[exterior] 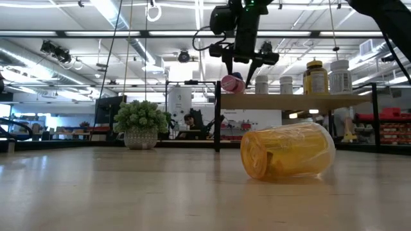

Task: Pick and place medicine bottles onto shelf by color
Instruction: Put the pink medicine bottle on the shelf

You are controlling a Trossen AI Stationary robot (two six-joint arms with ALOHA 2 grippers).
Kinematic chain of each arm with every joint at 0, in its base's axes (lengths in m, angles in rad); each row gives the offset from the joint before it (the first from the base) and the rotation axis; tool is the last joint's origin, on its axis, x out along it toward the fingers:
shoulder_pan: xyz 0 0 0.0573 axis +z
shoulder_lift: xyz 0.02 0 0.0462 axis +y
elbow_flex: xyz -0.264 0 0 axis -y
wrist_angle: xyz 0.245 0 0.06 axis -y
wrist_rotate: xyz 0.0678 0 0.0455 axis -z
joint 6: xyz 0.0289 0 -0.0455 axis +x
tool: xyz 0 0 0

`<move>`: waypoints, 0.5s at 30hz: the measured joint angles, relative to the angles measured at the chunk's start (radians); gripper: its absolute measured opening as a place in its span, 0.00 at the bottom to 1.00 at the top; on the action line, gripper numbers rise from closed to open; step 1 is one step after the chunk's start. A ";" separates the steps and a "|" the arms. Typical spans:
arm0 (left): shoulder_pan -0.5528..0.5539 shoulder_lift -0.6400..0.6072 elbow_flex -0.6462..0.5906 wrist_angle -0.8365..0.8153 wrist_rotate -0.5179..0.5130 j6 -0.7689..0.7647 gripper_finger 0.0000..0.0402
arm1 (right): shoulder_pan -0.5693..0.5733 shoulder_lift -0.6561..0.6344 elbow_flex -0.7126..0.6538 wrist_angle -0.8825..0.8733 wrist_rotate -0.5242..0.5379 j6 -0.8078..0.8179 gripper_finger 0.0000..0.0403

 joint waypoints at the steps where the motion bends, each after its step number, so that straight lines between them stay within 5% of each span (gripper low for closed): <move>1: 0.000 0.000 0.000 0.000 0.000 0.001 0.45 | 0.000 0.000 0.009 0.000 0.001 -0.006 0.50; 8: 0.000 0.000 0.000 0.000 0.000 0.000 0.45 | 0.035 0.000 0.115 -0.039 0.091 -0.078 0.50; 15: 0.000 0.000 0.000 0.000 0.000 0.002 0.44 | 0.150 -0.001 0.244 -0.130 0.415 -0.188 0.50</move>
